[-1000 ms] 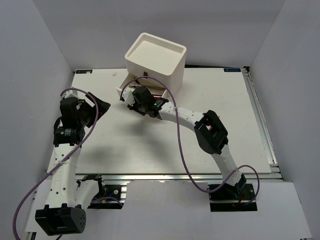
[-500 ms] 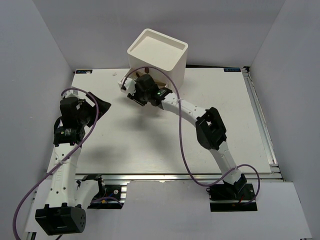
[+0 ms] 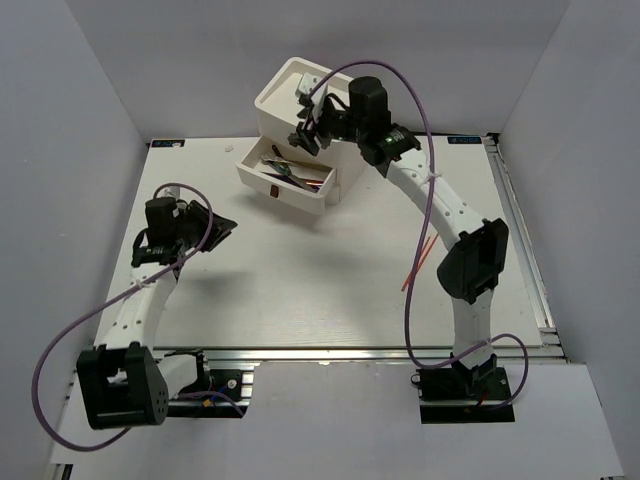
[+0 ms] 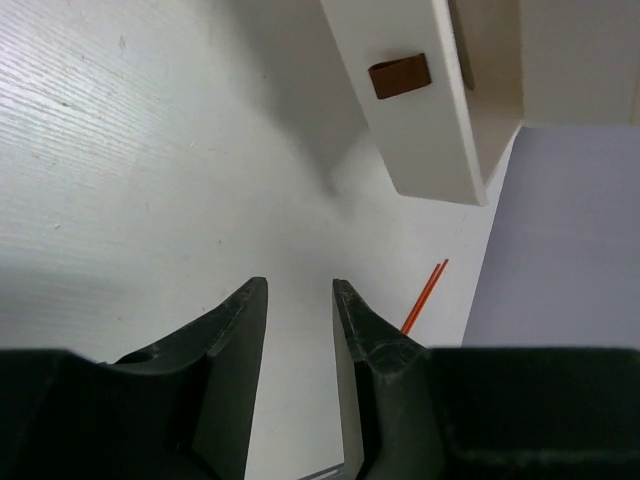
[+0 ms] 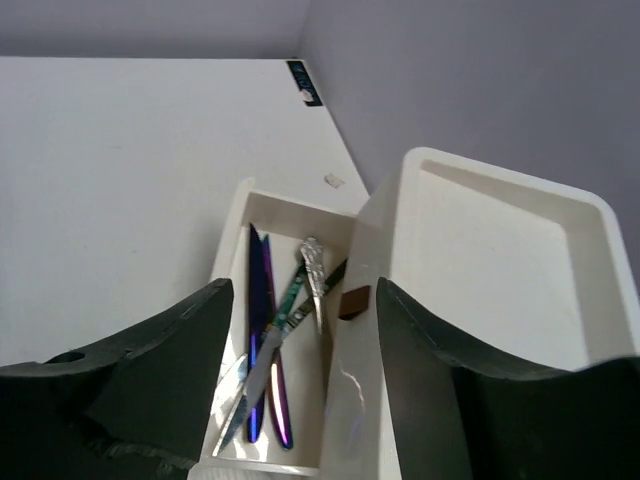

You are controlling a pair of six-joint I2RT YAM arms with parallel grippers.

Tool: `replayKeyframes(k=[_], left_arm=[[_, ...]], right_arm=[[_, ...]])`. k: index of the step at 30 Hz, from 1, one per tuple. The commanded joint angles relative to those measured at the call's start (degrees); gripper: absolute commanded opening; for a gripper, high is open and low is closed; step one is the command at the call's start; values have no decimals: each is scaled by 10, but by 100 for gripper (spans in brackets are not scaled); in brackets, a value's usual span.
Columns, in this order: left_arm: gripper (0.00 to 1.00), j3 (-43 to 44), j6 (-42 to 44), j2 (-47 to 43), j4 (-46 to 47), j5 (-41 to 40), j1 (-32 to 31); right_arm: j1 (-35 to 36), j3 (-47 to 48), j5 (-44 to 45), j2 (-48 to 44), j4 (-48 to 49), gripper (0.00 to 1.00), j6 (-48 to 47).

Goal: Sort the eating utensils into containers

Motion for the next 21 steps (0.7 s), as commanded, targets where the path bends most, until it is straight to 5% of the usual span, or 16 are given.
replayKeyframes(k=[1,14,21], left_arm=[[42,-9,-30,35,105,46,-3],[42,94,-33,275,209,61,-90],[42,177,-40,371,230,66,-108]], right_arm=[[-22,11,35,15,9,66,9],[-54,37,66,93,-16,62,-53],[-56,47,-27,97,-76,4,-47]])
